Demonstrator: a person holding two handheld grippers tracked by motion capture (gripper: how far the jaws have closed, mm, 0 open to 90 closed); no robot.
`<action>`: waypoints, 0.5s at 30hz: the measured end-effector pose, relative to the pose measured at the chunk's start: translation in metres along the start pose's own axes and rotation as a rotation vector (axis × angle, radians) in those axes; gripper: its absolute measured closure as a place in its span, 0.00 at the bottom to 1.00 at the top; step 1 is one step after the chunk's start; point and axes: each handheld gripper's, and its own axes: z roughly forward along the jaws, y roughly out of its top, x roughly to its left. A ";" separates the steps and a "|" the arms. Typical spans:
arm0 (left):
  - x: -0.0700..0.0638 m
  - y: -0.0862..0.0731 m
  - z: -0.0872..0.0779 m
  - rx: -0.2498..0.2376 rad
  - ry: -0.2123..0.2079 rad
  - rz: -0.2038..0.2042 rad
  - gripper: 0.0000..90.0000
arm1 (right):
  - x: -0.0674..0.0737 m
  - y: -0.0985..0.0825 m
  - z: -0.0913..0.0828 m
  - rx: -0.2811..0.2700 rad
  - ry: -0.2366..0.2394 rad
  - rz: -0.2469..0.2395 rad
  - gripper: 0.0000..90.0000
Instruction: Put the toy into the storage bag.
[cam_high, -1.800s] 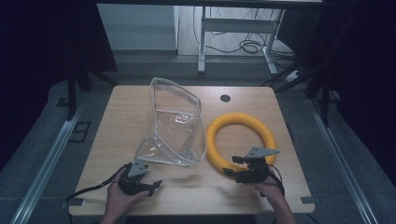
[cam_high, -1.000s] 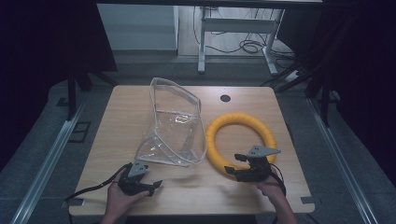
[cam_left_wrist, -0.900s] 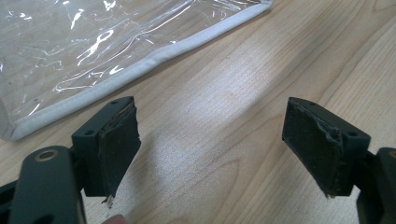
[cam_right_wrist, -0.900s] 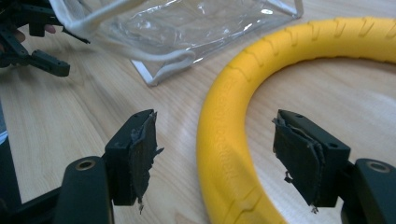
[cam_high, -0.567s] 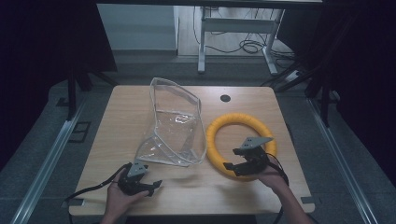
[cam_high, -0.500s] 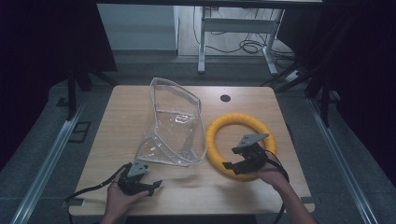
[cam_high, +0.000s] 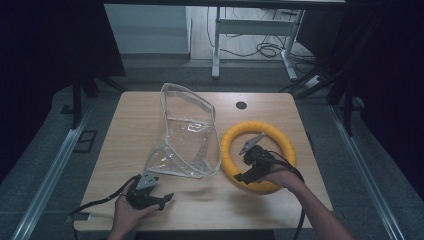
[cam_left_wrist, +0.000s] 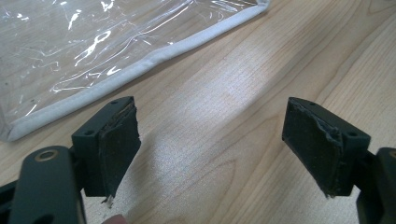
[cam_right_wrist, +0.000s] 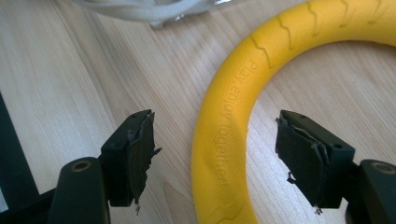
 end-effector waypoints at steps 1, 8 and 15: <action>0.000 0.000 0.000 0.000 -0.001 0.000 0.21 | 0.000 0.002 0.002 0.015 -0.001 -0.005 0.32; 0.000 0.000 0.000 0.001 -0.002 -0.001 0.21 | 0.001 0.006 0.021 0.126 -0.015 -0.034 0.31; 0.000 0.000 0.002 0.007 -0.006 -0.001 0.21 | 0.000 0.007 0.041 0.225 -0.018 -0.049 0.31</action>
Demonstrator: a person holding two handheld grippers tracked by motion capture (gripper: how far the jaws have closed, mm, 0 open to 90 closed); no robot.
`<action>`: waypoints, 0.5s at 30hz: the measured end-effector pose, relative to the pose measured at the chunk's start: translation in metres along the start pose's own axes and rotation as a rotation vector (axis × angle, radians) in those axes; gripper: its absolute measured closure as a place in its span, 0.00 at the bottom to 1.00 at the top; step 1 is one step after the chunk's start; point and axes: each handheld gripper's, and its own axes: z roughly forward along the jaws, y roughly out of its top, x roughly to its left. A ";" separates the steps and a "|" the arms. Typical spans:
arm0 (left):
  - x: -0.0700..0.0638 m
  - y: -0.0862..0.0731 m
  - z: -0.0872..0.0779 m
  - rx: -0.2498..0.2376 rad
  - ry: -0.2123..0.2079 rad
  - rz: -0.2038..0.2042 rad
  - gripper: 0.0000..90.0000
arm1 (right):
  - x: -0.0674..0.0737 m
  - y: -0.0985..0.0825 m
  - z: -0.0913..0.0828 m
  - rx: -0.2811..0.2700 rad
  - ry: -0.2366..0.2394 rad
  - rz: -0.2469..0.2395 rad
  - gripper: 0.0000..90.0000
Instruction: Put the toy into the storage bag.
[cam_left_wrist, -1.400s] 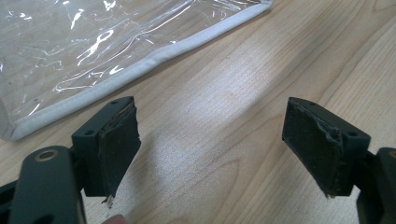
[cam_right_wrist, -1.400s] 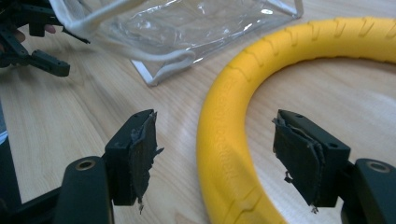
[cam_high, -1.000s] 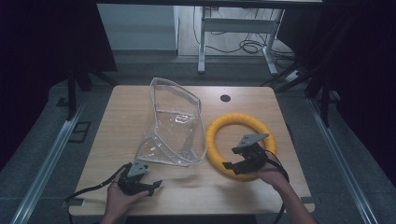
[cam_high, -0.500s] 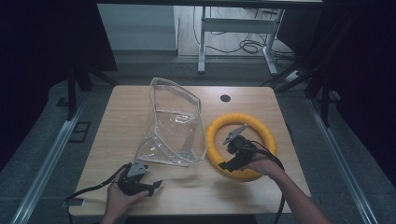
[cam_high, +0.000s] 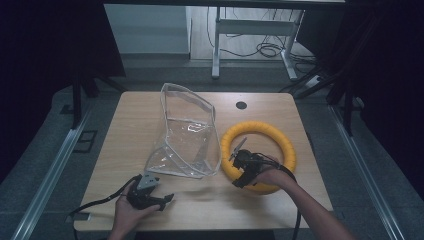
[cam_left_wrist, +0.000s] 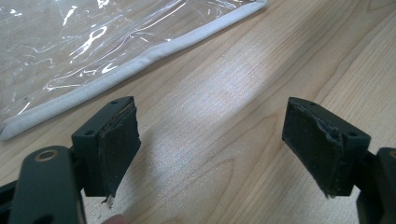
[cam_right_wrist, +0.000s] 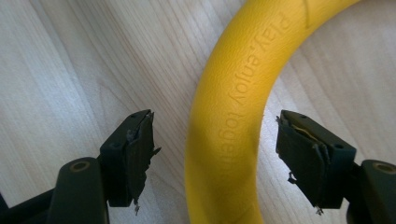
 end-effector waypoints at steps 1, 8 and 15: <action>0.000 0.000 0.000 0.000 0.000 0.000 0.21 | 0.000 0.000 0.000 0.000 0.000 0.000 0.31; 0.000 0.000 0.001 0.003 -0.001 0.001 0.21 | -0.001 0.003 0.013 0.068 -0.001 0.000 0.36; 0.000 0.000 0.002 0.006 -0.002 0.000 0.21 | -0.001 0.005 0.021 0.107 -0.007 -0.003 0.43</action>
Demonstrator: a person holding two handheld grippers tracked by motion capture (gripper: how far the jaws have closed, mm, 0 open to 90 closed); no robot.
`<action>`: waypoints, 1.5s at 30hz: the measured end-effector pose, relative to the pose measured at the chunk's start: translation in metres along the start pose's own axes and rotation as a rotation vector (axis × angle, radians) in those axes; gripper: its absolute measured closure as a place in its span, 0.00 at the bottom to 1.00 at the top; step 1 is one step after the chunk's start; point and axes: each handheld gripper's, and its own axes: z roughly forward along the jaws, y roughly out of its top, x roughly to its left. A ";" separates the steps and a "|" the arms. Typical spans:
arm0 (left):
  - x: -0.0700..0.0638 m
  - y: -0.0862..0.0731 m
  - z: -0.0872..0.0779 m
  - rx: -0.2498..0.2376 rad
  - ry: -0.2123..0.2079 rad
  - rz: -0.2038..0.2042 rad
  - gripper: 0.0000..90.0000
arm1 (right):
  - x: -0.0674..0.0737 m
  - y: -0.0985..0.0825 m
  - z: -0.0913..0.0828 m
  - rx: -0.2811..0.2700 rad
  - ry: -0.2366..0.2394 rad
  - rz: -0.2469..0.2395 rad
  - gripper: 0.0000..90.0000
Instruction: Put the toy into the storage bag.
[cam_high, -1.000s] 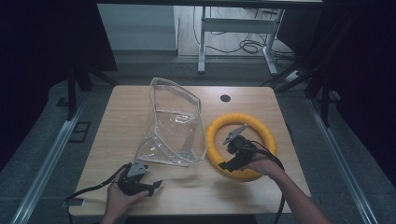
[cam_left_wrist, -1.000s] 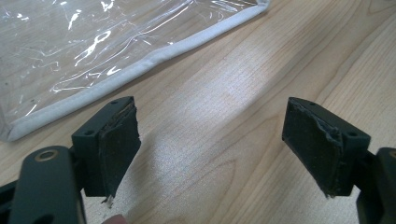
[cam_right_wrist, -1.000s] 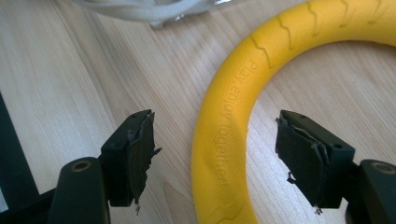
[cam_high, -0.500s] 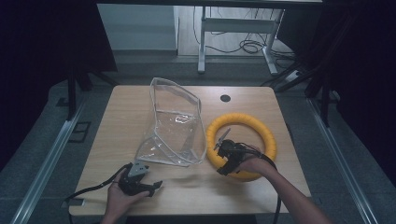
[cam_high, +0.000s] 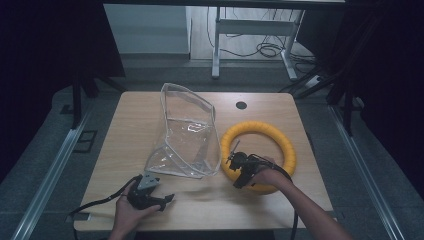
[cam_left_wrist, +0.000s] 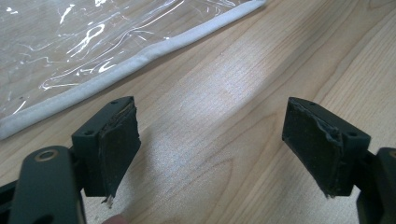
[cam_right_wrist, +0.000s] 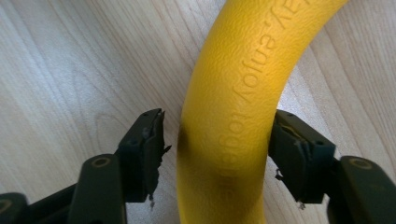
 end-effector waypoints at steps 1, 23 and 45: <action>0.000 0.000 0.000 0.001 0.000 0.001 0.21 | 0.000 0.000 0.001 0.004 -0.001 -0.002 0.44; 0.000 0.000 0.000 0.000 0.000 -0.001 0.21 | -0.007 0.002 0.006 0.042 0.030 0.017 0.55; 0.000 0.000 0.001 -0.004 0.003 -0.003 0.21 | -0.031 -0.017 -0.053 -0.205 0.097 0.099 0.56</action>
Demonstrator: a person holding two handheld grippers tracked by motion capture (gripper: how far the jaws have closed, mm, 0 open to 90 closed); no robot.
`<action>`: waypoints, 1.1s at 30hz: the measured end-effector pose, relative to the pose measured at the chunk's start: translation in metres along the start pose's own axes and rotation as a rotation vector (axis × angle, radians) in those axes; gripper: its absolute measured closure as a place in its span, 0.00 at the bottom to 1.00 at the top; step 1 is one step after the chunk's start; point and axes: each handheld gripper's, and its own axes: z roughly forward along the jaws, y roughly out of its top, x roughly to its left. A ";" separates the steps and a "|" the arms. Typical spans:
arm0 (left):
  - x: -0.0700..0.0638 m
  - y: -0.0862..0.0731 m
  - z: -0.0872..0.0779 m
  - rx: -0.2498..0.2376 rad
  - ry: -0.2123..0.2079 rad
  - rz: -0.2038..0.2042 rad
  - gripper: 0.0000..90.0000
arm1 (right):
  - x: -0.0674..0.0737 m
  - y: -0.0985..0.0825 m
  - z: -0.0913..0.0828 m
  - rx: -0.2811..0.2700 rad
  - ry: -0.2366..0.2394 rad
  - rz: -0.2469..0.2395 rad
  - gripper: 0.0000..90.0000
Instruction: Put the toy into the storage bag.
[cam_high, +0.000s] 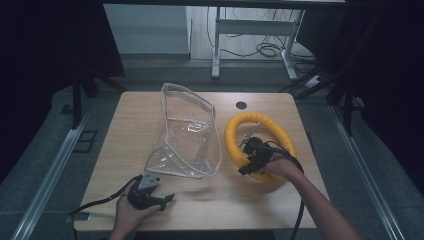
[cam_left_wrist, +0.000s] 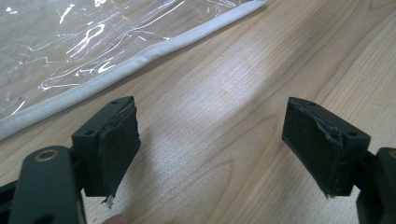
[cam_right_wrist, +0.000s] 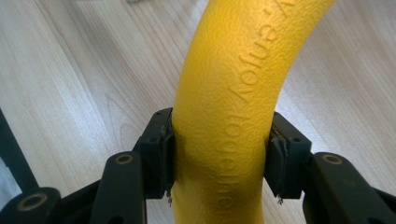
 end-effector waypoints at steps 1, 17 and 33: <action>0.000 0.000 0.000 -0.002 0.000 0.000 0.21 | -0.001 0.000 -0.004 -0.012 0.003 0.004 0.56; 0.000 0.000 0.000 -0.001 0.002 0.001 0.21 | -0.003 0.003 -0.051 -0.199 -0.028 0.019 0.56; 0.000 0.000 0.001 -0.005 0.001 0.000 0.21 | 0.002 0.004 -0.084 -0.357 -0.043 0.004 0.56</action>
